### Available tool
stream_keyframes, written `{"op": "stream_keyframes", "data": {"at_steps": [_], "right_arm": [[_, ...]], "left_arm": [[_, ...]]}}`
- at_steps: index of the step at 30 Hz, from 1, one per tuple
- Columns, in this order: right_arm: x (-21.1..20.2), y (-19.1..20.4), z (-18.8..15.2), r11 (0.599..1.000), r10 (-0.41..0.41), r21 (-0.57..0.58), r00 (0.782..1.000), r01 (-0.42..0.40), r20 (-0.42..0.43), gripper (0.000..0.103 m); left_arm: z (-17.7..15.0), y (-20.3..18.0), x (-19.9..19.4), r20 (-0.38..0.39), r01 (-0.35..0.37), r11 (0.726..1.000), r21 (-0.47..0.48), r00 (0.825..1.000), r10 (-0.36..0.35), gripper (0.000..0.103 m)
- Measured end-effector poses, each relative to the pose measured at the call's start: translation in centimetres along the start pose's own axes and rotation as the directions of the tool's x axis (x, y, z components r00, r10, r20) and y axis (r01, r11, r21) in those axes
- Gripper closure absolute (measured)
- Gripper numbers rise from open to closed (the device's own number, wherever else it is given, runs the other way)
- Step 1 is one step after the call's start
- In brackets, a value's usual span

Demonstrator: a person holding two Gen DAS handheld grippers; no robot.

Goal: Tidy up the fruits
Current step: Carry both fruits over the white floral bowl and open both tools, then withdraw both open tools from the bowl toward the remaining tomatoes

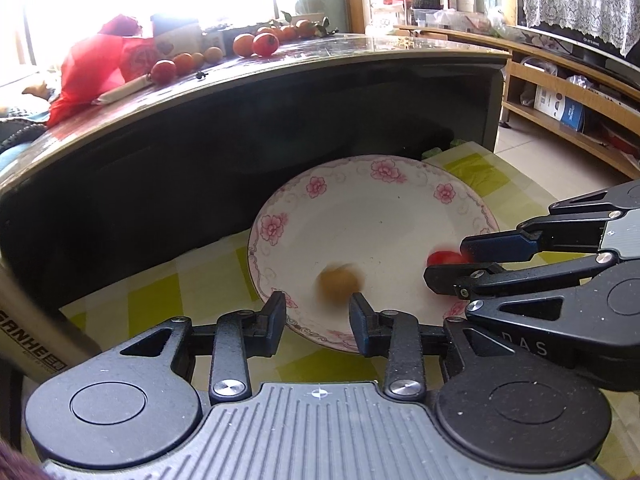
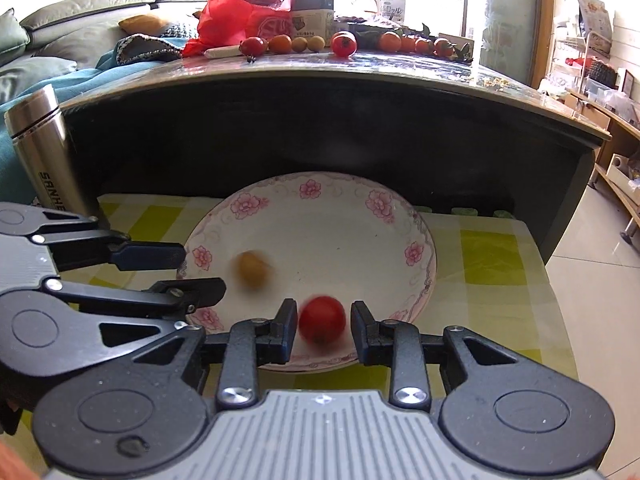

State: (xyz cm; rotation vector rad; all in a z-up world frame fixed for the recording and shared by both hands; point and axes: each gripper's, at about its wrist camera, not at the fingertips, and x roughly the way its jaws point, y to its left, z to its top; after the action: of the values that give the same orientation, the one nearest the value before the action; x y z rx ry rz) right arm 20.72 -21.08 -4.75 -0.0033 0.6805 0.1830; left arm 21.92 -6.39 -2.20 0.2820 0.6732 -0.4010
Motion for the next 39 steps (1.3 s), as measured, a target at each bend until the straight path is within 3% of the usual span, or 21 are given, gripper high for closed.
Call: {"op": "stream_keyframes", "data": {"at_steps": [6,13,17,30,35,39], "right_arm": [[-1.7,-0.5,1.0,1.000,-0.017,0.023,0.999,0.016,0.038,0.062],[-6.9,-1.1,2.2,0.996,-0.042,0.082,0.995,0.035,0.093,0.061],[-10.2,-0.4,1.1,0.996,-0.041,0.079,0.994,0.033,0.101,0.059],[-15.6,5.7,-7.1,0.999,0.049,-0.014,0.998,-0.050,-0.031,0.059],[-16.0,8.3,-8.5,0.991,0.090,-0.092,0.994,-0.095,-0.055,0.058],[-14.4,8.7,-8.2,0.988,0.113,-0.101,0.992,-0.118,-0.058,0.050]], "left_arm": [[0.5,0.7,-1.7,0.028,-0.005,1.000,-0.015,1.000,0.005,0.054],[0.9,1.8,-7.0,0.089,-0.002,0.999,-0.045,0.996,0.006,0.053],[-0.1,1.7,-10.1,0.096,0.006,0.999,-0.053,0.995,-0.001,0.052],[-7.2,-0.3,-16.6,0.042,0.015,0.997,-0.075,0.999,-0.012,0.050],[-8.5,0.0,-18.1,0.020,-0.002,0.997,-0.079,1.000,0.004,0.049],[-8.9,0.3,-17.4,0.041,0.021,0.998,-0.067,0.999,-0.018,0.045]]}}
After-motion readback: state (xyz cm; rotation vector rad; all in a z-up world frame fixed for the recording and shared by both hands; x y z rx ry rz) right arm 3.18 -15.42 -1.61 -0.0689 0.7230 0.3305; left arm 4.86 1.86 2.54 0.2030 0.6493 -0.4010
